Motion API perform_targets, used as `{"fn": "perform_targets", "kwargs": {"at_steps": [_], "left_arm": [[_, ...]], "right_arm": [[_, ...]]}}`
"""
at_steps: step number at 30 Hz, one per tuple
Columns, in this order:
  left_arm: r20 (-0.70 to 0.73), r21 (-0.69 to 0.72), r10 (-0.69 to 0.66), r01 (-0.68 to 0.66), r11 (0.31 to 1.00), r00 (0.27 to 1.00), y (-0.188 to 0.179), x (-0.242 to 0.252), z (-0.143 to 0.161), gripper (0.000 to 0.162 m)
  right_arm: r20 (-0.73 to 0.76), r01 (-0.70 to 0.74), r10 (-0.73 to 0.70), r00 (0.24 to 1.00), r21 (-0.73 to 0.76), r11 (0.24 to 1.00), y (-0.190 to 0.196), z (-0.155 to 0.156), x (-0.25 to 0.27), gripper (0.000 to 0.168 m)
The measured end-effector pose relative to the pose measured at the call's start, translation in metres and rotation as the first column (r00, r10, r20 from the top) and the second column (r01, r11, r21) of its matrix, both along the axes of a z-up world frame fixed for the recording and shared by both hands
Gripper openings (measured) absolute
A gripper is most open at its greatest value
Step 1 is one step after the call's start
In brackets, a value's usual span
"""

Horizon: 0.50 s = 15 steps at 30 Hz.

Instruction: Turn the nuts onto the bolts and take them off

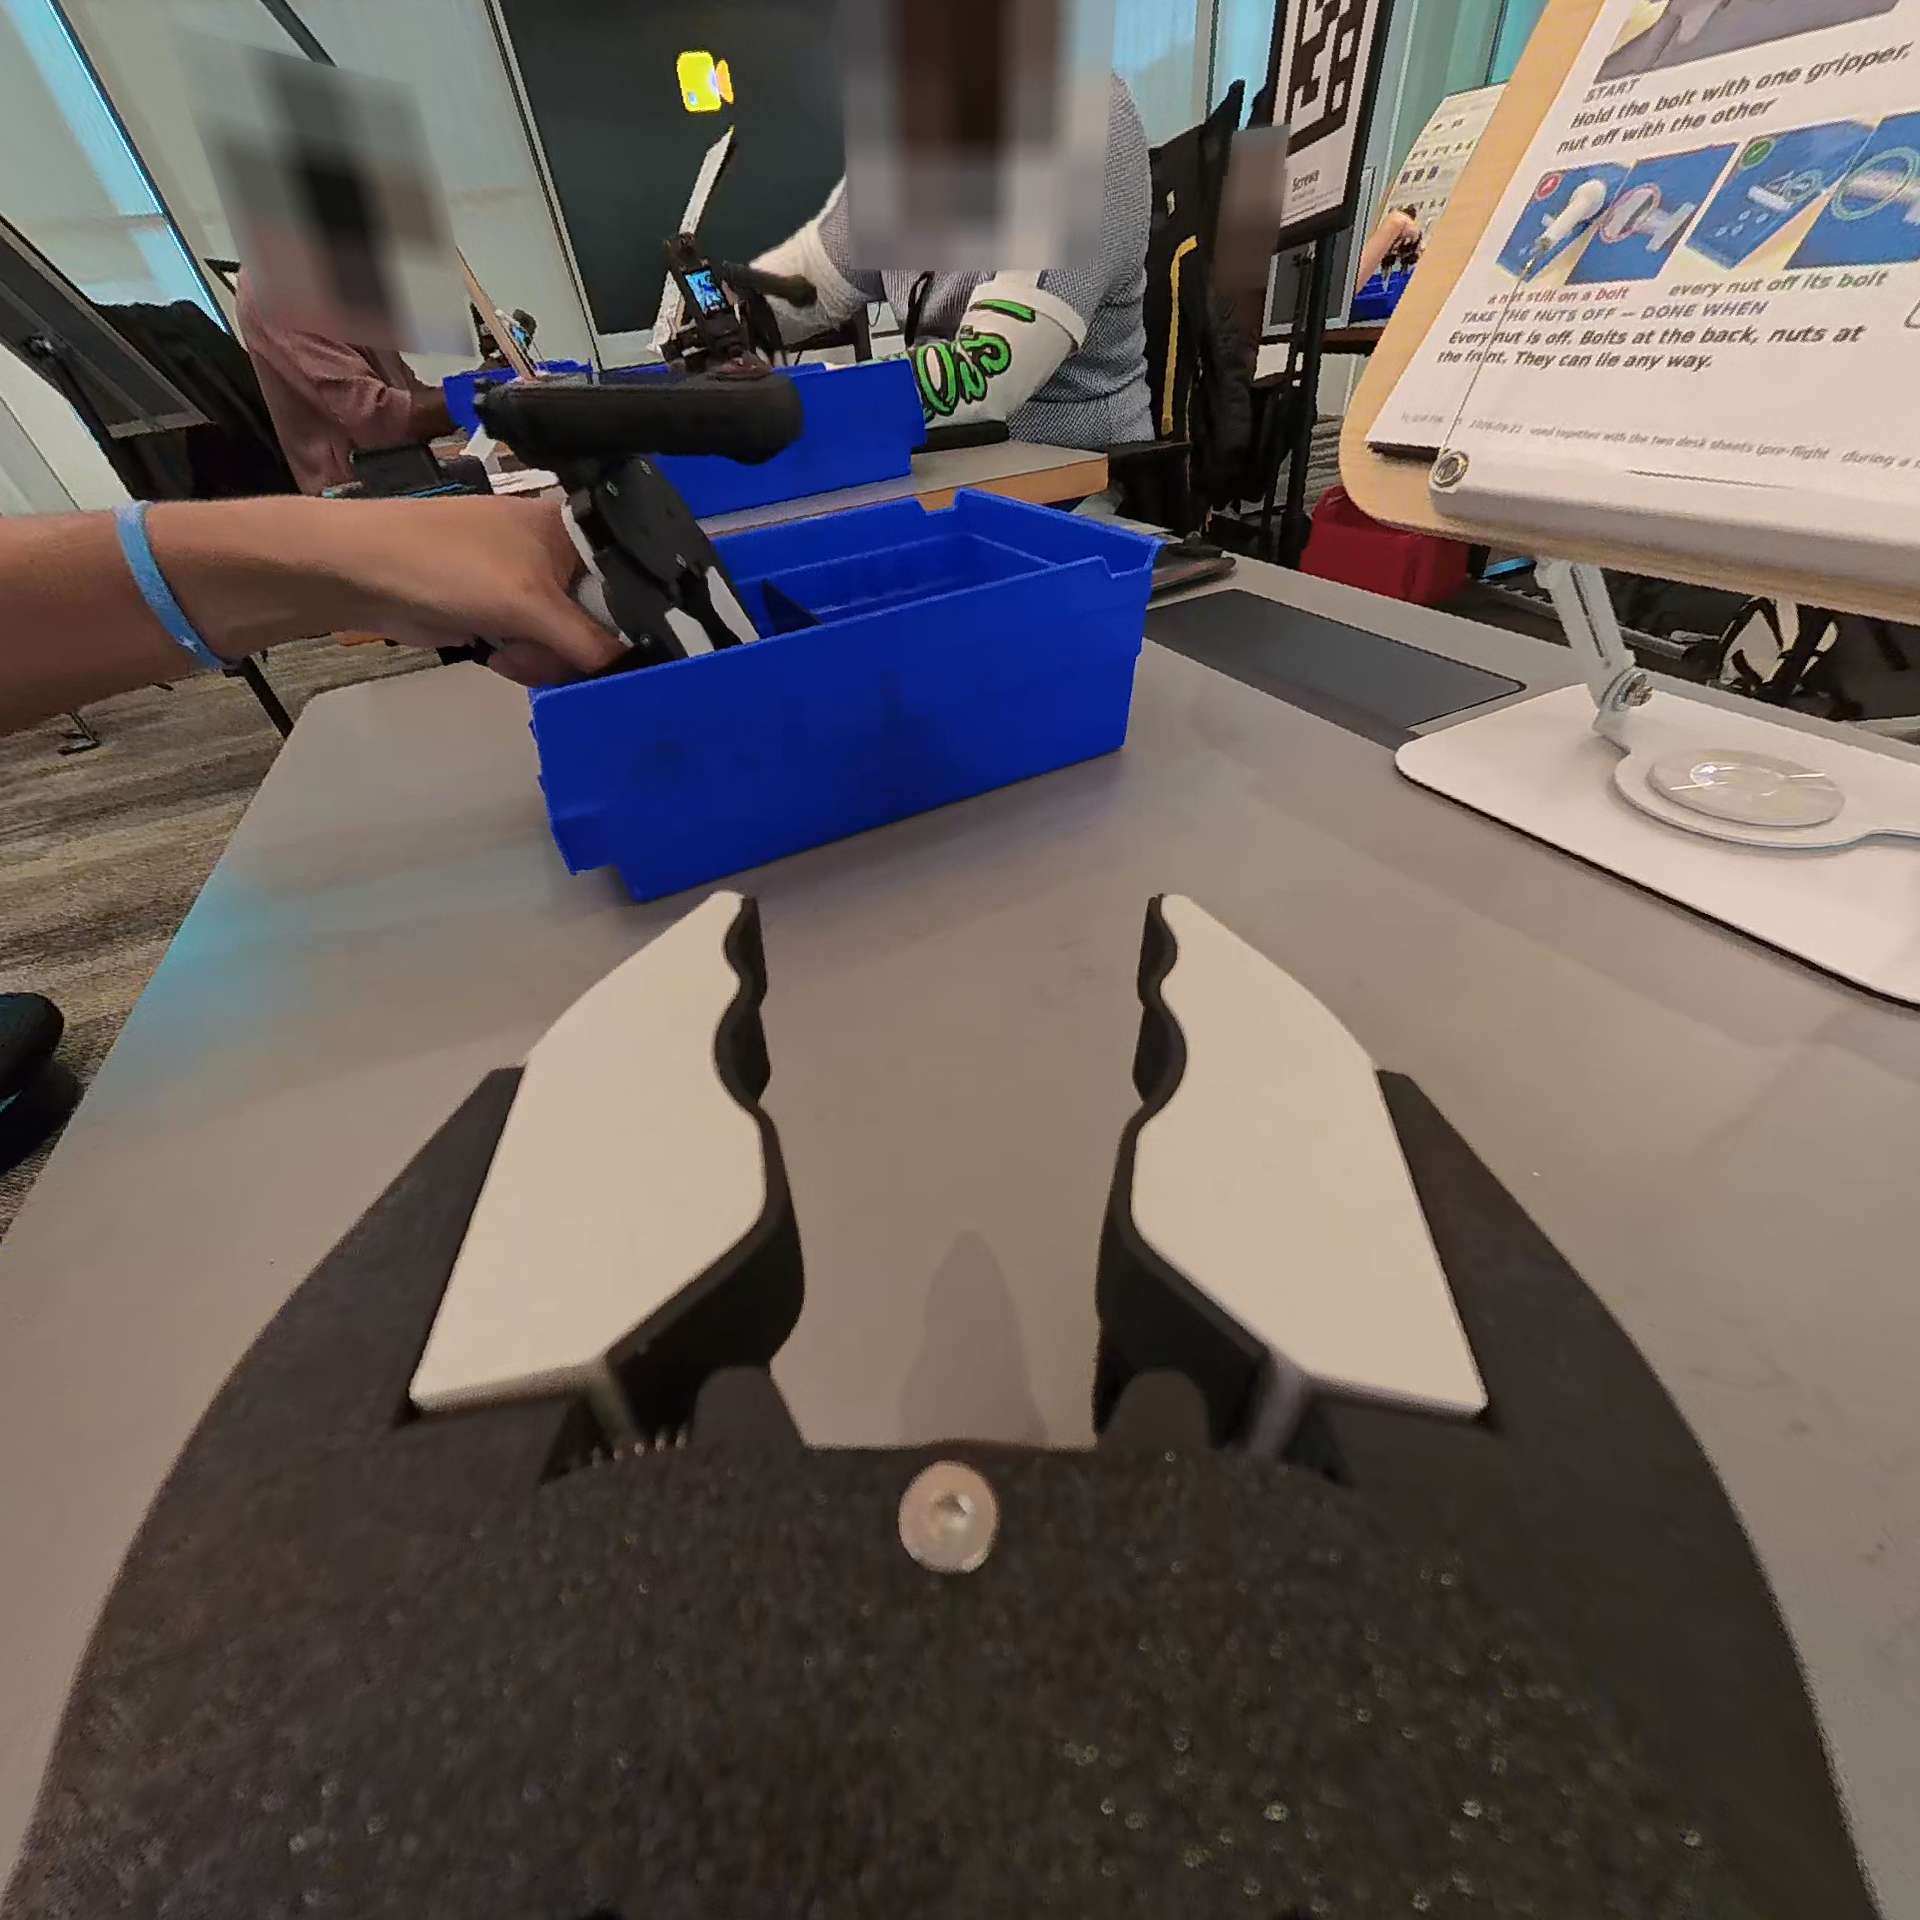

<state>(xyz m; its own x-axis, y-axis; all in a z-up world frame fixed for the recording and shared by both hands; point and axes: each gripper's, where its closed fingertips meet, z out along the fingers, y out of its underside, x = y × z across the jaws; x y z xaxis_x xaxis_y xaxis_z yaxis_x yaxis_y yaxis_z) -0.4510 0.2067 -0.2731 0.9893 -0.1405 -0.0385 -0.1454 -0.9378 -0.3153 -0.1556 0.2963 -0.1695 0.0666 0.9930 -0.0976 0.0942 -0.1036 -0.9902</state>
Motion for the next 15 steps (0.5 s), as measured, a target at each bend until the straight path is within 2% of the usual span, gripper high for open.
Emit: {"fn": "perform_targets", "kwargs": {"at_steps": [2, 6, 15], "left_arm": [[-0.013, -0.011, -0.006, 0.006, 1.000, 1.000, -0.0007, -0.0009, -0.0017, 0.037], [0.010, -0.040, -0.037, 0.037, 0.999, 0.999, -0.0048, 0.0058, -0.0077, 0.017], [-0.021, -0.031, -0.067, 0.067, 0.997, 0.998, -0.0041, 0.0076, -0.0073, 0.013]], "right_arm": [[0.000, -0.001, 0.001, 1.000, 0.007, 1.000, -0.0006, 0.0005, 0.0001, 0.069], [0.006, -0.006, 0.006, 1.000, 0.007, 1.000, -0.0020, -0.0004, -0.0008, 0.069], [0.013, -0.012, 0.012, 1.000, 0.005, 1.000, -0.0032, -0.0012, -0.0013, 0.067]]}}
